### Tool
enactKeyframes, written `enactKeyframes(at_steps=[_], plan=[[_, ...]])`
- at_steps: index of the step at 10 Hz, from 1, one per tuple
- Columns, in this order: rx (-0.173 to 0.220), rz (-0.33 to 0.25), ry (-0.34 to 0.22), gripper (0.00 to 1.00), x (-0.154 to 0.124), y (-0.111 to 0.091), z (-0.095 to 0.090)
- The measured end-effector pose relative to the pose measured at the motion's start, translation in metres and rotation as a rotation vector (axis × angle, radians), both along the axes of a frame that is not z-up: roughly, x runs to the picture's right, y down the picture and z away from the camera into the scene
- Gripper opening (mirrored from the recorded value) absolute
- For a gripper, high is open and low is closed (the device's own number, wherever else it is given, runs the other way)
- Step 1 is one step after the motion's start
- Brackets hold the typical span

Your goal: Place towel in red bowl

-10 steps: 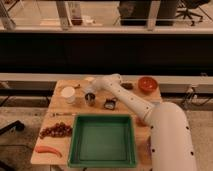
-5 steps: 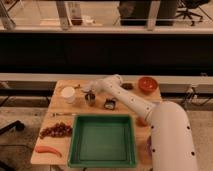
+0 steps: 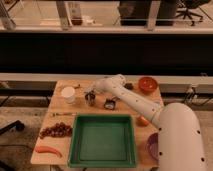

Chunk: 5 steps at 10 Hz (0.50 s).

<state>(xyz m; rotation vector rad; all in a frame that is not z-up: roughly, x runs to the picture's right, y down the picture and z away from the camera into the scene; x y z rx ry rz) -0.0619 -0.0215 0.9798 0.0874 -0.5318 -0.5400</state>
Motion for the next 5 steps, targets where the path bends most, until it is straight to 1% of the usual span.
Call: enactKeyframes(at_steps=[3, 4, 5], plan=[[0.016, 0.049, -0.045, 0.00, 0.007, -0.015, -0.030], [0.027, 0.068, -0.061, 0.00, 0.011, -0.024, -0.044], [0.037, 0.084, -0.068, 0.00, 0.017, -0.030, -0.053]])
